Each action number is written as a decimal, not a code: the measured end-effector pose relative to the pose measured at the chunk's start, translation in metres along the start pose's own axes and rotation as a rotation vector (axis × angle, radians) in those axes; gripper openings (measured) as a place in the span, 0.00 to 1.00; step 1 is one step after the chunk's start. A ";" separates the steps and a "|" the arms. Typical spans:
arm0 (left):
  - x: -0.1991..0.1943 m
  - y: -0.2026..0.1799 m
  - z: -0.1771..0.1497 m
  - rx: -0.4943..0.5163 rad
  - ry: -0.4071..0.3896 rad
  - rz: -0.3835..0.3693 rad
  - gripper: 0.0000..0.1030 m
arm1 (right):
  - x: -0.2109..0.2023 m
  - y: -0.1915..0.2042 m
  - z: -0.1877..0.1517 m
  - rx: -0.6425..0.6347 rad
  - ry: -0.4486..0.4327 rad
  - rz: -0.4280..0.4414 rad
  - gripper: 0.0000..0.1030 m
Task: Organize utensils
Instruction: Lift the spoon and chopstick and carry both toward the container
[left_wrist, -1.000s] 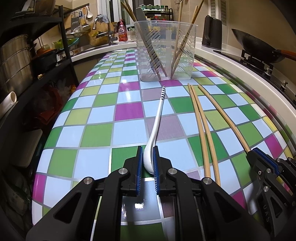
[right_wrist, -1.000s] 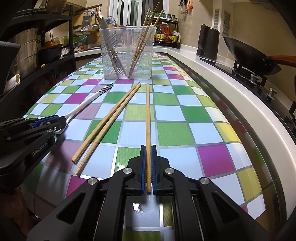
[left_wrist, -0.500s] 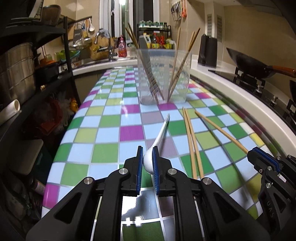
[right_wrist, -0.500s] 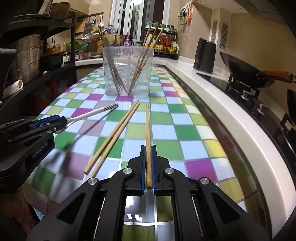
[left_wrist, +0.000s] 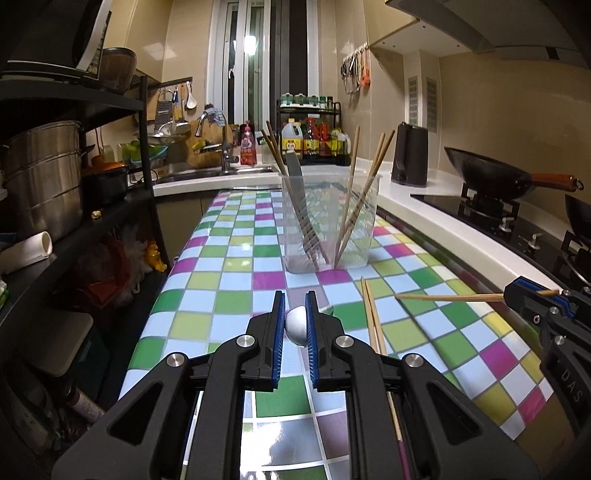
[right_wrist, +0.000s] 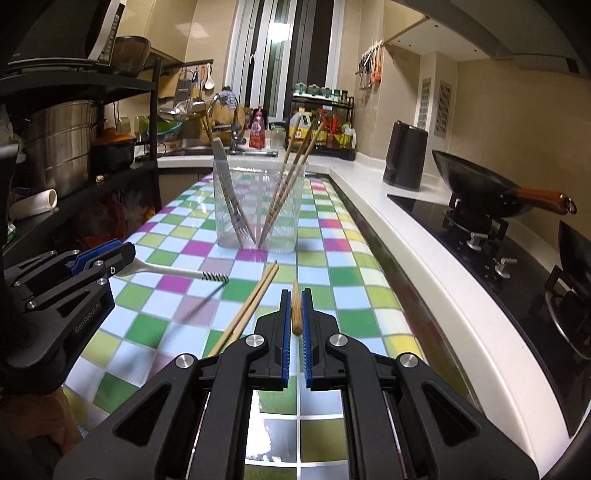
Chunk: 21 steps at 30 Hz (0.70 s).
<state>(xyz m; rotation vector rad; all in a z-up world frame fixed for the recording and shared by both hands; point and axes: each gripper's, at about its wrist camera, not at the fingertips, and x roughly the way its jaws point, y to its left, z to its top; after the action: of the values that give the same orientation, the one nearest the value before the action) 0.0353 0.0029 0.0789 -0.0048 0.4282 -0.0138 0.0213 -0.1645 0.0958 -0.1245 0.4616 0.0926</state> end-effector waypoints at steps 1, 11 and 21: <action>-0.002 0.001 0.001 -0.005 -0.010 -0.003 0.11 | -0.002 0.000 0.002 0.000 -0.008 0.002 0.05; -0.011 0.007 0.011 -0.048 -0.081 -0.032 0.11 | -0.017 -0.004 0.023 0.004 -0.066 0.018 0.05; -0.012 0.011 0.022 -0.050 -0.104 -0.040 0.11 | -0.017 -0.005 0.043 0.013 -0.098 0.044 0.05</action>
<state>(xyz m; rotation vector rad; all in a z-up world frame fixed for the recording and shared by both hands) 0.0335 0.0142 0.1044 -0.0631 0.3243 -0.0419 0.0255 -0.1642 0.1420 -0.0962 0.3670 0.1382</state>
